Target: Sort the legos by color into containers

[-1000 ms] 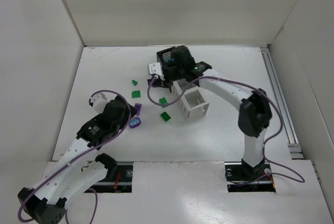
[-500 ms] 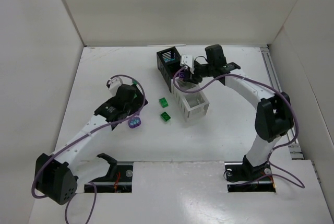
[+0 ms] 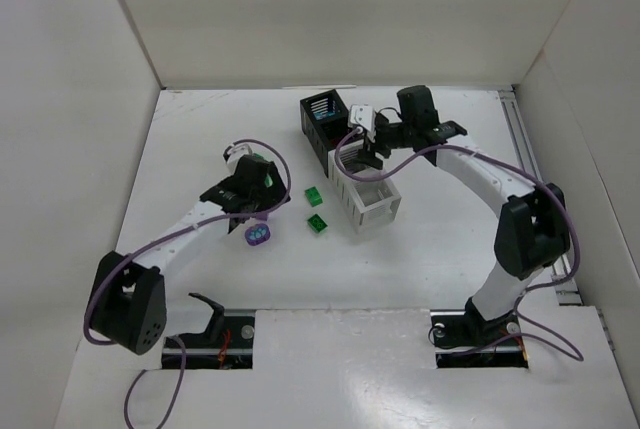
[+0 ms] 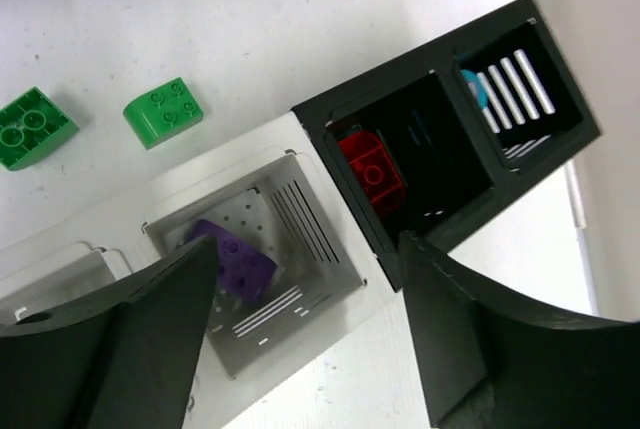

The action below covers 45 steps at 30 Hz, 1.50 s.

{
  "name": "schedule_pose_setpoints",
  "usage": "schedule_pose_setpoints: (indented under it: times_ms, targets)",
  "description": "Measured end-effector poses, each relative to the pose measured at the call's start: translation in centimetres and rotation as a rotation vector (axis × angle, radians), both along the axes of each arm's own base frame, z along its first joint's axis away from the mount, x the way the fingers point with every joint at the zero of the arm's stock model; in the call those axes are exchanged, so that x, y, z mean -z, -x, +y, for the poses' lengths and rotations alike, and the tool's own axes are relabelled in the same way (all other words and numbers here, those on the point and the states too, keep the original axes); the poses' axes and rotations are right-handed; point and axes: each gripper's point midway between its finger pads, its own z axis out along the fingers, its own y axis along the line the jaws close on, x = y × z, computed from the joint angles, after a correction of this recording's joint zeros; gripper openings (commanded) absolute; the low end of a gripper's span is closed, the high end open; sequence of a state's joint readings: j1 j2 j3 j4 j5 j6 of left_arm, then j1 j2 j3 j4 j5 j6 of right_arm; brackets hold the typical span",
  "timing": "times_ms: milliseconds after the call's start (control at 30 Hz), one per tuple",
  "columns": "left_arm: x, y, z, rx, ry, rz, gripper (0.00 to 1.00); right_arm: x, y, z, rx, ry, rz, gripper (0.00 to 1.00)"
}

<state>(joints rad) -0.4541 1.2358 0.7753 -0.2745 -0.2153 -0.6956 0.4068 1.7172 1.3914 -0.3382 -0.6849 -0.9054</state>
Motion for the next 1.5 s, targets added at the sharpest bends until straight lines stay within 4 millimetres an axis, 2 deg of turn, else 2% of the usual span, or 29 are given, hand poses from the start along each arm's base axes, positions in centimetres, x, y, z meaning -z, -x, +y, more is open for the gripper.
schedule_pose_setpoints:
  times_ms: [200,333,367,500,533,633,833,1000,1067,1167,1333,1400,1500]
  targets:
    - [3.2,-0.1,0.3,0.029,-0.083,0.09,0.96,-4.5,1.5,-1.0,0.018,-0.029,-0.091,0.82]
    - [4.4,-0.6,0.5,0.038,-0.126,0.12,0.86,-6.8,2.7,-1.9,0.039,-0.044,-0.141,0.82]
    - [4.7,-0.8,0.5,0.04,-0.135,0.124,0.77,-7.0,3.0,-2.1,0.045,-0.044,-0.148,0.83]
    - [5.7,-1.8,0.4,0.047,-0.171,0.145,0.57,-7.1,3.7,-3.1,0.072,-0.042,-0.148,0.83]
    - [5.9,-1.9,0.4,0.048,-0.178,0.15,0.49,-7.0,3.8,-3.4,0.083,-0.04,-0.145,0.83]
    - [6.3,-2.2,0.3,0.051,-0.19,0.156,0.43,-6.8,3.8,-4.4,0.115,-0.033,-0.141,0.83]
    - [6.4,-2.2,0.3,0.057,-0.194,0.157,0.23,-7.2,4.8,-6.0,0.157,-0.031,-0.15,0.83]
    - [5.9,-1.8,-0.1,0.072,-0.206,0.156,0.18,-8.0,5.7,-7.1,0.188,-0.042,-0.172,0.83]
    - [4.5,-2.2,-0.7,0.081,-0.202,0.133,0.17,-8.3,6.2,-7.9,0.22,-0.042,-0.183,1.0]
    - [0.4,-3.7,-2.6,0.101,-0.155,0.029,0.17,-8.9,6.9,-10.0,0.307,-0.038,-0.209,1.0]
    - [-9.1,-6.4,-7.4,0.161,-0.025,-0.222,0.17,-11.0,8.0,-14.5,0.501,-0.043,-0.285,1.0]
    - [-12.8,-7.3,-9.8,0.198,0.022,-0.312,0.17,-12.0,8.5,-16.3,0.579,-0.047,-0.319,1.0]
    - [-16.0,-8.4,-12.9,0.245,0.055,-0.385,0.17,-13.1,9.2,-18.3,0.668,-0.051,-0.356,1.0]
